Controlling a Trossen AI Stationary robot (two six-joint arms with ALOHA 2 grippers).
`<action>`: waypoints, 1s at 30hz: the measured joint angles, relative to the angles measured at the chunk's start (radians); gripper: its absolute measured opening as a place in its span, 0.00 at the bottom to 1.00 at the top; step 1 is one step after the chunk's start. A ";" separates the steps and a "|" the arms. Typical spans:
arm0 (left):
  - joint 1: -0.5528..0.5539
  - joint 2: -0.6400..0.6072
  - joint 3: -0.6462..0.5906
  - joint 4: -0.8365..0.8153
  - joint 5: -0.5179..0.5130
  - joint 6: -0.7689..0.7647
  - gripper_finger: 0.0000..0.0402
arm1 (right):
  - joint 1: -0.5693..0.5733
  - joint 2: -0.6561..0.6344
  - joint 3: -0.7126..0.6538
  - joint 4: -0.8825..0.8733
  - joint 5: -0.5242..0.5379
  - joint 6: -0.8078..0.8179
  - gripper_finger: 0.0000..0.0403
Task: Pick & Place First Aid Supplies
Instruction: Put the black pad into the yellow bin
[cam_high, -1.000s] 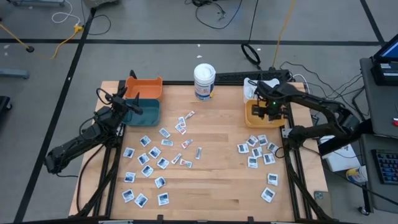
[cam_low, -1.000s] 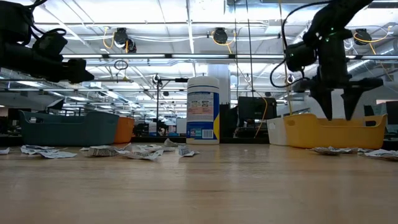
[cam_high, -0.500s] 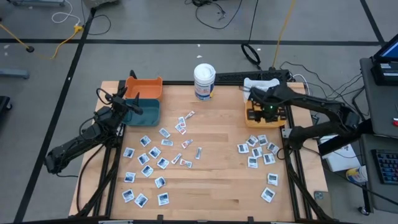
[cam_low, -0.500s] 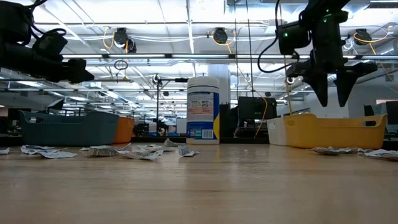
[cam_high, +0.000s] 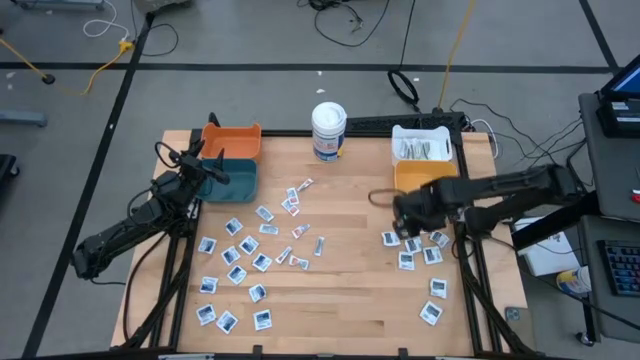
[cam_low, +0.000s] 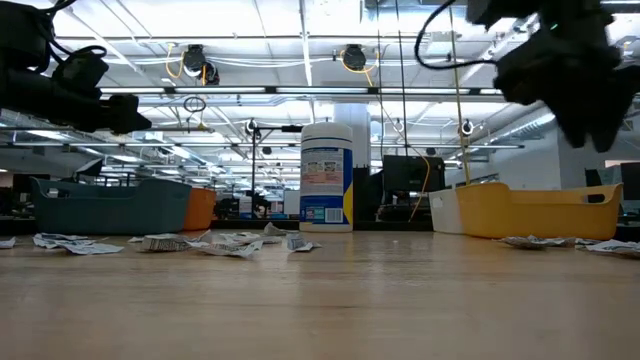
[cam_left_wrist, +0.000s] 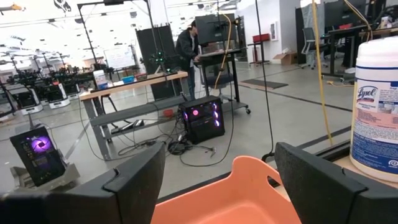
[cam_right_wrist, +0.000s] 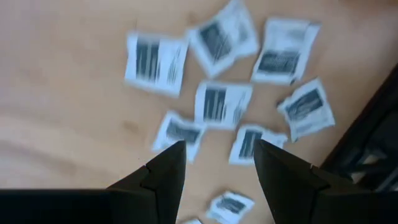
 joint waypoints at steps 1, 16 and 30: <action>0.000 0.000 0.000 0.000 0.000 0.000 0.77 | 0.043 0.000 0.000 0.000 0.000 0.009 0.45; 0.000 0.000 0.000 0.000 0.000 0.000 0.77 | 0.588 0.051 0.000 0.138 -0.058 0.271 0.45; 0.000 0.000 0.000 0.000 0.000 0.000 0.77 | 0.822 0.275 0.000 0.430 -0.099 0.390 0.45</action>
